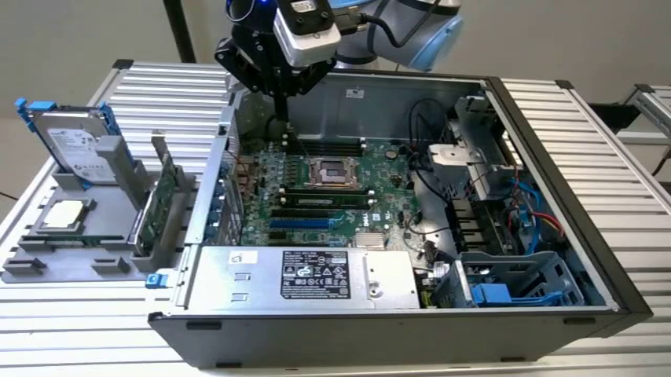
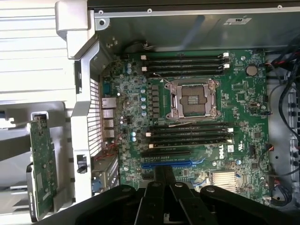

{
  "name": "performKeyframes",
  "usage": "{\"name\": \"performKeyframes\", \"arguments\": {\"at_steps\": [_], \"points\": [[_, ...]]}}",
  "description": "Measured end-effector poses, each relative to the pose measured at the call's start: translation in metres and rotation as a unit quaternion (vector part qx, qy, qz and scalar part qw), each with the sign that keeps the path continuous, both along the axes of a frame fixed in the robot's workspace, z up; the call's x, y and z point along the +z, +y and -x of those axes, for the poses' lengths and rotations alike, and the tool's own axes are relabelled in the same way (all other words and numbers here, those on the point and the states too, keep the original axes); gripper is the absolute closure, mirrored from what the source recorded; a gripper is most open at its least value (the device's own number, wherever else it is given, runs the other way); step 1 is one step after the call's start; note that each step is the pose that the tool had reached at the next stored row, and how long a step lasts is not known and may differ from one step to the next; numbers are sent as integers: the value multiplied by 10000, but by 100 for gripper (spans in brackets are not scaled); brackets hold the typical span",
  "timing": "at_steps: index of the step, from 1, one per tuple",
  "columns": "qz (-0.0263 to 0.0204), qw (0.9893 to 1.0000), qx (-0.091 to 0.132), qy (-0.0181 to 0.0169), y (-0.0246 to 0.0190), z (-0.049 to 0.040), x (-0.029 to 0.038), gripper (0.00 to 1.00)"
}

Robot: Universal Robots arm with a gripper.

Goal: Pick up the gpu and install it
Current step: 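Reach for the gpu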

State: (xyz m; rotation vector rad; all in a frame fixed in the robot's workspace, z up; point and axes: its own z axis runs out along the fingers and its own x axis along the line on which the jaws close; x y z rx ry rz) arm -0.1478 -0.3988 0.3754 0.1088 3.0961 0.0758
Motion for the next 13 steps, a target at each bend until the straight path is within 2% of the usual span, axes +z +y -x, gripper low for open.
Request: {"name": "performKeyframes", "arguments": {"at_steps": [13], "points": [[0, 10000, 0, 0, 0, 102, 0, 100]]}}
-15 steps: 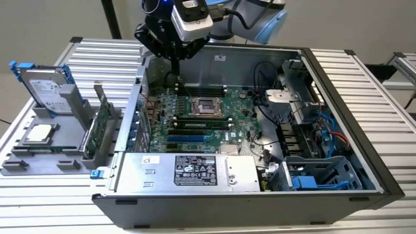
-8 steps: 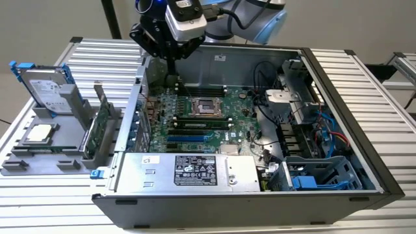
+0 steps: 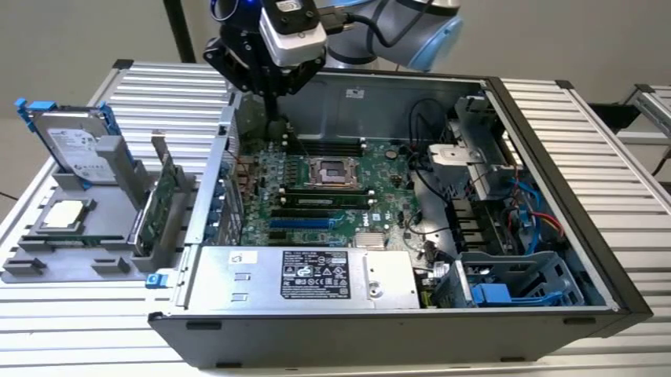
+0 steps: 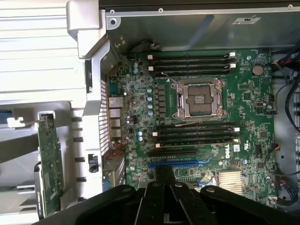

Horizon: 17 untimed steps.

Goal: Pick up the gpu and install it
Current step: 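Reach for the gpu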

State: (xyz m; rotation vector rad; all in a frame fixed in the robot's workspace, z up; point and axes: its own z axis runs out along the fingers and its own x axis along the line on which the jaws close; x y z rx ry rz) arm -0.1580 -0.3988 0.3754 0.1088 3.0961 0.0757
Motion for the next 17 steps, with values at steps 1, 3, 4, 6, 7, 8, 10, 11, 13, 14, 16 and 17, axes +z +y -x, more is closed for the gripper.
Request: {"name": "performKeyframes", "arguments": {"at_steps": [1, 3, 4, 6, 7, 8, 10, 11, 13, 14, 16, 17], "points": [[0, 10000, 0, 0, 0, 7, 0, 100], [0, 10000, 0, 0, 0, 20, 0, 100], [0, 10000, 0, 0, 0, 26, 0, 100], [0, 10000, -1, 0, 0, 39, 0, 100], [0, 10000, 0, 0, 0, 46, 0, 100], [0, 10000, 0, 0, 0, 53, 0, 100], [0, 10000, 0, 0, 0, 65, 0, 100], [0, 10000, 0, 0, 0, 71, 0, 100], [0, 10000, -1, 0, 0, 84, 0, 100], [0, 10000, 0, 0, 0, 91, 0, 100], [0, 10000, 0, 0, 0, 103, 0, 100], [0, 10000, 0, 0, 0, 109, 0, 100]]}}
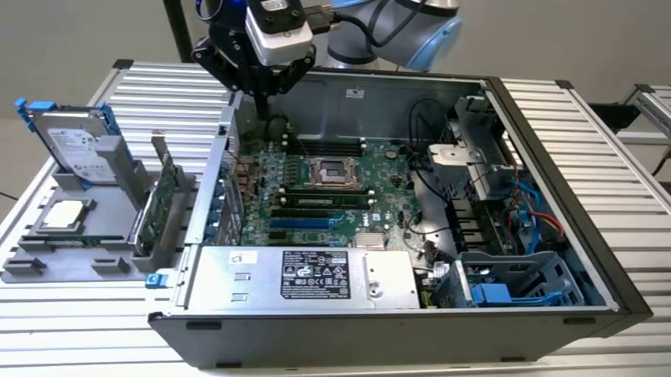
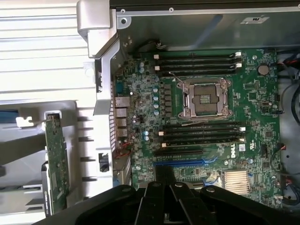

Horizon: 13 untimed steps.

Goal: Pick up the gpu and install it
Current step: 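Reach for the gpu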

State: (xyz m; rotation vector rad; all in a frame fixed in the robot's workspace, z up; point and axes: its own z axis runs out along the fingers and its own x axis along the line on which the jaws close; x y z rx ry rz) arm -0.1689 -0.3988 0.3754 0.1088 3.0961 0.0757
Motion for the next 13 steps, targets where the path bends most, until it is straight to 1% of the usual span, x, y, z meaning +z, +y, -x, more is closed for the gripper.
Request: {"name": "performKeyframes", "arguments": {"at_steps": [13], "points": [[0, 10000, 0, 0, 0, 74, 0, 100]]}}
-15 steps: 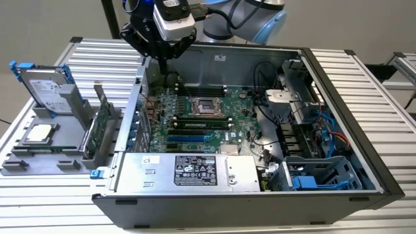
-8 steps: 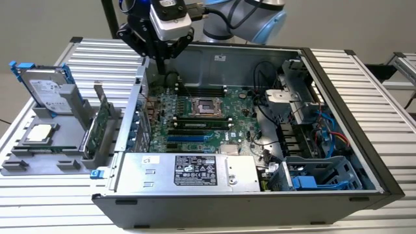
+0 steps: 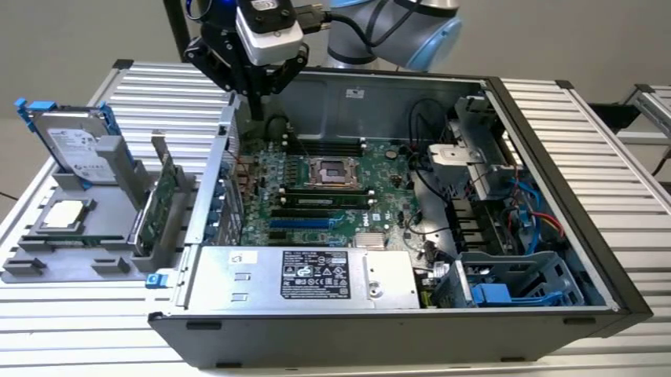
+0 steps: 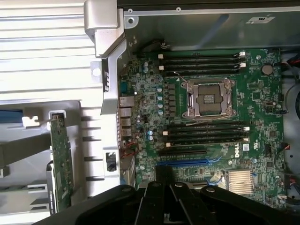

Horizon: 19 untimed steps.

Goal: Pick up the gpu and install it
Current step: 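Reach for the gpu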

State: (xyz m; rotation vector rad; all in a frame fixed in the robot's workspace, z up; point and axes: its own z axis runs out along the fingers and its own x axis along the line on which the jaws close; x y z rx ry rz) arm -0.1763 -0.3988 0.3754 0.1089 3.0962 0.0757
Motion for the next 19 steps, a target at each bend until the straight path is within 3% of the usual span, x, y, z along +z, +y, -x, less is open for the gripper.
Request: {"name": "performKeyframes", "arguments": {"at_steps": [19], "points": [[0, 10000, 0, 0, 0, 93, 0, 100]]}}
